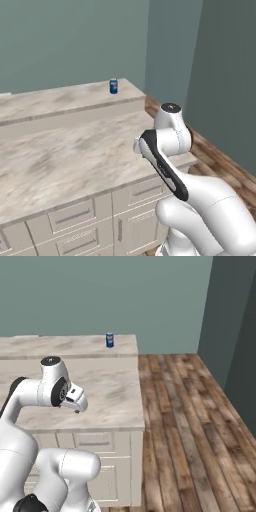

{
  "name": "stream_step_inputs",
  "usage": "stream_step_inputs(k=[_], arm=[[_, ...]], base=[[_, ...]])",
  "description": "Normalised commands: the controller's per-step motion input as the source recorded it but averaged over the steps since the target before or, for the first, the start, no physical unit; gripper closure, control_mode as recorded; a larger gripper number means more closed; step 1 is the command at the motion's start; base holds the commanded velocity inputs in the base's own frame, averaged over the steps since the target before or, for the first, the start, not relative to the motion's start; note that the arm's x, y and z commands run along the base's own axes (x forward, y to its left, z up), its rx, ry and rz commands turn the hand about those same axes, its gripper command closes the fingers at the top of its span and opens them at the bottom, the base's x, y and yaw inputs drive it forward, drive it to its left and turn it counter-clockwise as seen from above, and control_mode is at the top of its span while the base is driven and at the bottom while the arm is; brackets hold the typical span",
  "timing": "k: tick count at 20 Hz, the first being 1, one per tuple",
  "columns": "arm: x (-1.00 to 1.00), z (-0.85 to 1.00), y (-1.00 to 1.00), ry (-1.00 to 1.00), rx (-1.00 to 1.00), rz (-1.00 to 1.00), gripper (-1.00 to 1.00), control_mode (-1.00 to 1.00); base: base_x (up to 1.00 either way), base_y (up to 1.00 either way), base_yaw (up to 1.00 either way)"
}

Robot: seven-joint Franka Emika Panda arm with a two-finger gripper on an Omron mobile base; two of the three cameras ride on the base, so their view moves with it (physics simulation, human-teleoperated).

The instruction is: Four empty soda cans are scattered around the kitchen. Gather all the cans and cluster them next to the stove for recycling.

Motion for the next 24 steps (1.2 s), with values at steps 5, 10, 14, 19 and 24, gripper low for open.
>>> stream_step_inputs(k=[5,10,14,19,24], arm=[[0.00,0.00,0.00,0.00,0.00,0.00,-1.00,1.00],[0.00,0.00,0.00,0.00,0.00,0.00,-1.00,1.00],[0.00,0.00,0.00,0.00,0.00,0.00,-1.00,1.00],[0.00,0.00,0.00,0.00,0.00,0.00,-1.00,1.00],[0.00,0.00,0.00,0.00,0.00,0.00,-1.00,1.00]], base=[[0.07,-0.64,0.00],[0.08,-0.64,0.00],[0.08,-0.62,0.02],[0.10,-0.59,0.04],[0.14,-0.56,0.07]])
